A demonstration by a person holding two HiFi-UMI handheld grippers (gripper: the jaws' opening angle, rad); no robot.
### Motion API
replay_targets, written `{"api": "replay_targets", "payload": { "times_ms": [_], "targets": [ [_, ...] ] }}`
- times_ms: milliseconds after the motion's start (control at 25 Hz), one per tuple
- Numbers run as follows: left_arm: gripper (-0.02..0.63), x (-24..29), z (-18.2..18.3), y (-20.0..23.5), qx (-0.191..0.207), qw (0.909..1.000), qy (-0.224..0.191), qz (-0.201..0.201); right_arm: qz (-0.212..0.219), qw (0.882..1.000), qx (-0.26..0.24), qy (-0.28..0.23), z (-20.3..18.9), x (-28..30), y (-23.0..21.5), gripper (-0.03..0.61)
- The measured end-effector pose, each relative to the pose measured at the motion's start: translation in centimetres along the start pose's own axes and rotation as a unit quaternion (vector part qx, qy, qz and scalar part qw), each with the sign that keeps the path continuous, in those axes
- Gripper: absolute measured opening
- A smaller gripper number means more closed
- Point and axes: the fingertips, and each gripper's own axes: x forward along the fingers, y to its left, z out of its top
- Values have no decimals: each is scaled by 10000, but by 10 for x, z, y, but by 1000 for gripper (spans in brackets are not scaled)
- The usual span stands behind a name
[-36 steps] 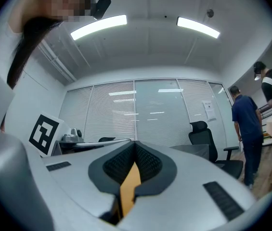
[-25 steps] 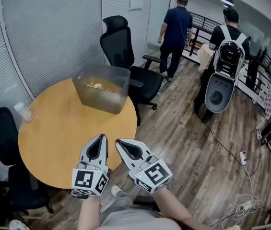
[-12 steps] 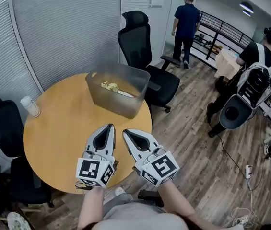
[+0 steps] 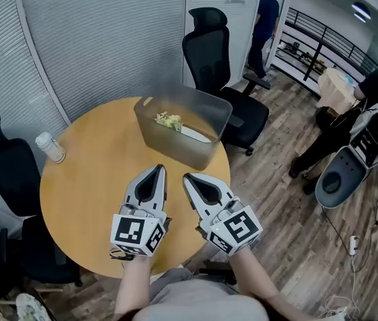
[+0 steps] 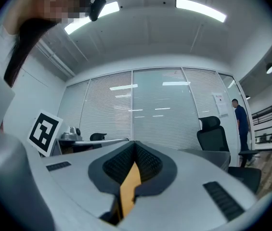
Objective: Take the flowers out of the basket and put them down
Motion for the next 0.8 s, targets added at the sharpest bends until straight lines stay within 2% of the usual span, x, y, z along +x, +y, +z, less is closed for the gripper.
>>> {"api": "replay_targets", "payload": {
  "times_ms": [280, 800],
  "targets": [
    [5, 15, -3, 23, 7, 9999, 54, 162, 131, 9999, -53, 64, -5, 27, -16, 23],
    [5, 72, -8, 52, 9, 9964, 37, 852, 679, 9971, -85, 328, -14, 71, -82, 23]
  ]
}}
